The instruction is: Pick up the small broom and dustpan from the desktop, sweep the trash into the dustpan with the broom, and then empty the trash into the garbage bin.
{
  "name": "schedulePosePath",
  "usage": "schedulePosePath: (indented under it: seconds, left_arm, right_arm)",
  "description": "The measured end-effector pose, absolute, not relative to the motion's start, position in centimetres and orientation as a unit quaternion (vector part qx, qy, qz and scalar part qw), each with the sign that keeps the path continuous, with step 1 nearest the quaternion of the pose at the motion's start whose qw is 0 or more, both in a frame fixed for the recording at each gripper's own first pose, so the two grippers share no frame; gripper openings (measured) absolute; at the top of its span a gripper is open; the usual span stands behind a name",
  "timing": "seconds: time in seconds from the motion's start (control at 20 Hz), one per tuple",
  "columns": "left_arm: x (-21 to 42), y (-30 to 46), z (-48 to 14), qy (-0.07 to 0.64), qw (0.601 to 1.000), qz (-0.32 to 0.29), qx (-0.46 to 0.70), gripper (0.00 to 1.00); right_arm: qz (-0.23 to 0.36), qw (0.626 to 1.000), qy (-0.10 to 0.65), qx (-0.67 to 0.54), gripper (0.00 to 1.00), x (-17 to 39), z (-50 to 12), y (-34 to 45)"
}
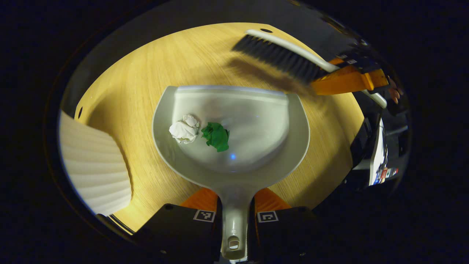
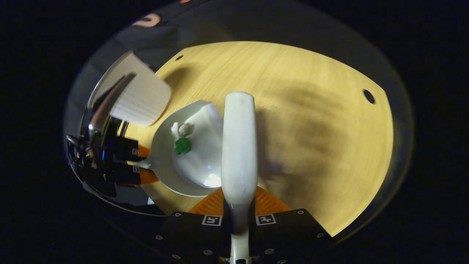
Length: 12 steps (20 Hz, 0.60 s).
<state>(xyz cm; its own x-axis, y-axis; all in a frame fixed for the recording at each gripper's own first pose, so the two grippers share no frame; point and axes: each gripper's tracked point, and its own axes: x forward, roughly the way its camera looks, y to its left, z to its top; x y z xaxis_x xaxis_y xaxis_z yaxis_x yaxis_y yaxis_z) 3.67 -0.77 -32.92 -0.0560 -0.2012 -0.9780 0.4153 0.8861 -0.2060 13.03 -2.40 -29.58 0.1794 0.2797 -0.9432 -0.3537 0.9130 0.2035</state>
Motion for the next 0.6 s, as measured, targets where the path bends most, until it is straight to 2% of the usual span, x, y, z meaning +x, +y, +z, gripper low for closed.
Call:
schedulePosePath:
  seconds: [0.1,0.2,0.35,0.6]
  left_arm:
    - [3.3,-2.3,-33.4,0.696,0.692,-0.186,0.05,0.27]
    - [4.0,-3.5,-33.0,0.698,0.7,-0.15,0.026,0.27]
    - [4.9,-4.6,-32.4,0.694,0.71,-0.12,-0.016,0.27]
    - [5.9,-4.6,-29.2,0.649,0.746,-0.145,-0.033,0.27]
  right_arm:
    - [0.13,0.787,0.603,0.001,0.19,13.0,-29.8,-5.0]
    - [0.068,0.786,0.615,0.019,0.19,11.1,-31.2,-6.6]
    - [0.045,0.761,0.646,0.049,0.18,7.9,-35.2,-6.7]
    - [0.061,0.752,0.655,0.047,0.19,5.1,-39.9,-6.4]
